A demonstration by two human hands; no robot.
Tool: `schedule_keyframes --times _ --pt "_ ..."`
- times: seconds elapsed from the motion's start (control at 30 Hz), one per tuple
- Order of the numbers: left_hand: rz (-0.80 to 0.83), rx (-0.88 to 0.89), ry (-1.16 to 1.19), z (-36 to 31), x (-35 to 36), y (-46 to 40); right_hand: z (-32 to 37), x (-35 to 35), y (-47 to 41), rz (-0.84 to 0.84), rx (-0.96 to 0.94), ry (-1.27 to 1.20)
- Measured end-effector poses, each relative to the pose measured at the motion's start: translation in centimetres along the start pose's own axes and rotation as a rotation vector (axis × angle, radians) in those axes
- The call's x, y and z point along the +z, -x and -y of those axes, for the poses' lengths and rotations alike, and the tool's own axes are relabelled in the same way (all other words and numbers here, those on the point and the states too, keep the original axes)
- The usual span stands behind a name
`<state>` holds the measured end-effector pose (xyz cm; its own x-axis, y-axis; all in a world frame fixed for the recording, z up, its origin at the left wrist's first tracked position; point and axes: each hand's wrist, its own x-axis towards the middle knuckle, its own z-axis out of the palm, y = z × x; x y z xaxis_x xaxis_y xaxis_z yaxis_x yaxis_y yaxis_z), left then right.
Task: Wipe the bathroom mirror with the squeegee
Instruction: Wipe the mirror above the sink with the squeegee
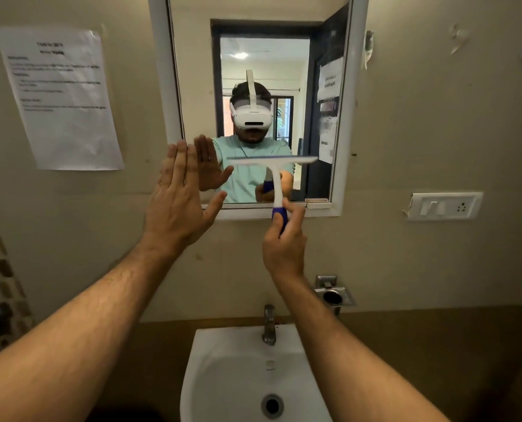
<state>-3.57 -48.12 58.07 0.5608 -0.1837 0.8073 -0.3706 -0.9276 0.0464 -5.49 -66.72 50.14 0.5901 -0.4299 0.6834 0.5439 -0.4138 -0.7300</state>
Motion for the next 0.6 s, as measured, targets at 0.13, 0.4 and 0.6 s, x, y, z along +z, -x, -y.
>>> schedule_keyframes --times 0.13,0.4,0.6 --pt "-0.001 -0.02 -0.018 0.4 0.0 0.0 1.0 0.7 -0.5 0.017 -0.005 0.014" --pt "0.06 -0.02 -0.056 2.0 1.0 2.3 -4.4 0.6 6.2 0.04 0.115 0.095" --pt "0.042 -0.003 -0.045 1.9 0.6 1.4 -1.3 1.8 3.5 0.024 -0.022 0.04"
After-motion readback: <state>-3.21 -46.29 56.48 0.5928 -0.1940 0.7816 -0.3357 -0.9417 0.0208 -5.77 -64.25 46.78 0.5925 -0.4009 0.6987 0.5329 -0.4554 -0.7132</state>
